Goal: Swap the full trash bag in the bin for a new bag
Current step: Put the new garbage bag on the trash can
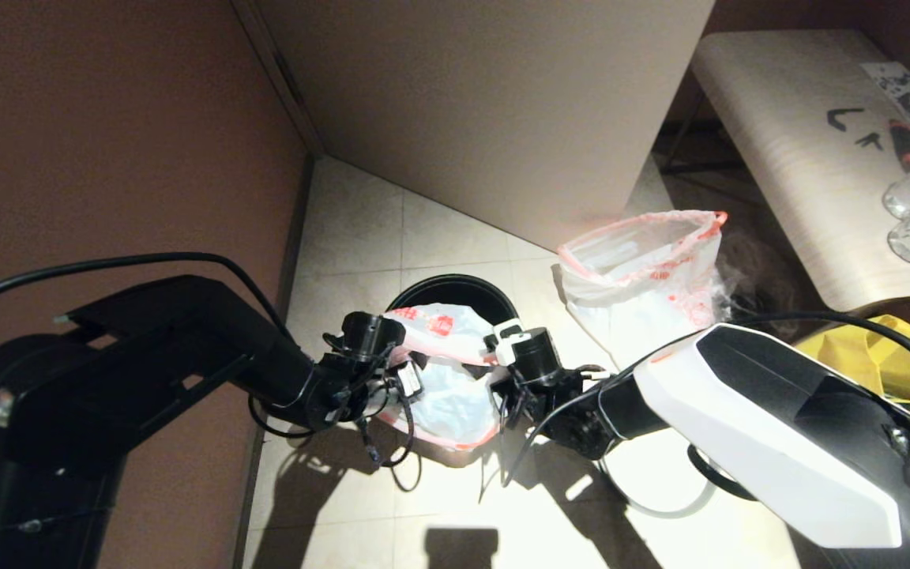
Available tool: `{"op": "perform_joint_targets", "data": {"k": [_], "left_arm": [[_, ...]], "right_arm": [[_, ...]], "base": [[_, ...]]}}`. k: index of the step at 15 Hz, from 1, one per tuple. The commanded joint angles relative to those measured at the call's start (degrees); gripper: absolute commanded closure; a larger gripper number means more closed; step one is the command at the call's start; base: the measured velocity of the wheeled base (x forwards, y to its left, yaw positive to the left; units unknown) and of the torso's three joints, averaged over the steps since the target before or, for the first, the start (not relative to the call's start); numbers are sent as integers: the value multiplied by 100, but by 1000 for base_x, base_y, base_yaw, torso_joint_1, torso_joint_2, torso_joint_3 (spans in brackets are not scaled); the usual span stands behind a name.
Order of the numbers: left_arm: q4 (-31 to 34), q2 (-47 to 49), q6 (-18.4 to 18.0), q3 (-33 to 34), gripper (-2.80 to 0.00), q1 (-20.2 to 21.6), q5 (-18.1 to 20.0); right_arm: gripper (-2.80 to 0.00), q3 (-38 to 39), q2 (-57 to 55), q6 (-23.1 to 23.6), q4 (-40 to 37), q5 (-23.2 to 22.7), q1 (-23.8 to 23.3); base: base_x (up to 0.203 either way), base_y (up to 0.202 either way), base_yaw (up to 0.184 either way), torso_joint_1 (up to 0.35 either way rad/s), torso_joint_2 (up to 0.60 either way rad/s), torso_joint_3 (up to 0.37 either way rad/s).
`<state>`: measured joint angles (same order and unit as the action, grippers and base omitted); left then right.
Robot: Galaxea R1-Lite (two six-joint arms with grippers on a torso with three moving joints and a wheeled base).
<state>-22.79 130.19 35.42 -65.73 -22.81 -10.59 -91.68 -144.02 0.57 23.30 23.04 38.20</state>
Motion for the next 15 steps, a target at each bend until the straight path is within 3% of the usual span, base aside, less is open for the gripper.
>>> {"op": "perform_joint_targets", "data": {"k": [1,3,4,10,15], "left_arm": [[-94,-226,140,376,0,37,33],[-702,-18,190,594,0,82,122],[-936,20,165,592,0,180,162],[-943,177,143,167,0,216,243],[-964,341,18,43,0,260,67]], "right_arm": [[0,43,9,-74,16,4,92],[0,28,-109,-163,34,-2,135],[-280,36,-169,-164,40,-2,135],[-280,274,62,-215,36,-9,229],[-280,807,406,-392,71,-174,69]], "base": [[0,0,0,0,0,0],[0,0,0,0,0,0],[0,0,0,0,0,0],[0,0,0,0,0,0],[0,0,0,0,0,0]]}}
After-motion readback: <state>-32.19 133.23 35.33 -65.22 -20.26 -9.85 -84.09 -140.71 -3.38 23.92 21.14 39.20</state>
